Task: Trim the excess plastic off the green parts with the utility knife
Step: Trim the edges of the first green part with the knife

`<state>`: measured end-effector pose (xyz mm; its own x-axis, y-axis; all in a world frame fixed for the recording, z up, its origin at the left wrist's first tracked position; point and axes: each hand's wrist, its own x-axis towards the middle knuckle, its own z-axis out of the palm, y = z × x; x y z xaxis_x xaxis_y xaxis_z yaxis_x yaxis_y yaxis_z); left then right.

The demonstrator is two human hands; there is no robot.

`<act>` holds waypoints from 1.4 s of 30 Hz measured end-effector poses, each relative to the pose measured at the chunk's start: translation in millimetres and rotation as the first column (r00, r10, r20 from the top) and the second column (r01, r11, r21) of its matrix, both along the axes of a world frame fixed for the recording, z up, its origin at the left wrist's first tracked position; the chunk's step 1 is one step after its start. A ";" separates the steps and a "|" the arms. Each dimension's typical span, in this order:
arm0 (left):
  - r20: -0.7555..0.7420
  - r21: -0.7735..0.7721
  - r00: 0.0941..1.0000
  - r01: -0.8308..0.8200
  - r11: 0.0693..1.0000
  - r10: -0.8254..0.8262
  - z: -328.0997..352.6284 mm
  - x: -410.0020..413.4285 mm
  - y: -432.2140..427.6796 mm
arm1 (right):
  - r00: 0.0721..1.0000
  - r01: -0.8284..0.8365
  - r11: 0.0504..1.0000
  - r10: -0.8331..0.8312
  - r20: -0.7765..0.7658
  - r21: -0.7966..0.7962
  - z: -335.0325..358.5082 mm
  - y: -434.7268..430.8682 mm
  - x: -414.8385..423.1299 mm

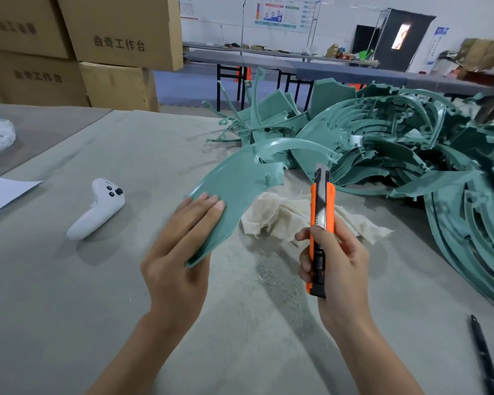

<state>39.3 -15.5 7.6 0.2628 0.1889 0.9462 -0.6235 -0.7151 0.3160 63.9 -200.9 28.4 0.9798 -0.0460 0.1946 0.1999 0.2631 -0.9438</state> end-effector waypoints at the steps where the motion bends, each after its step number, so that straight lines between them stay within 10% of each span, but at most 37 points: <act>1: -0.003 -0.005 1.000 -0.008 1.000 0.008 -0.3 0.1 0.3 | 1.000 0.002 1.000 -0.002 0.015 -0.007 0.3 -0.5 -0.2; 10: -0.253 -0.307 0.966 -0.137 0.942 0.058 12.5 -2.9 -7.4 | 0.978 -0.047 0.989 0.074 0.194 -0.139 7.4 0.8 -8.3; 42: -0.241 -0.192 0.965 -0.149 0.970 0.101 10.1 -5.4 -19.7 | 0.975 -0.049 0.967 0.101 0.199 -0.249 4.7 21.5 -25.6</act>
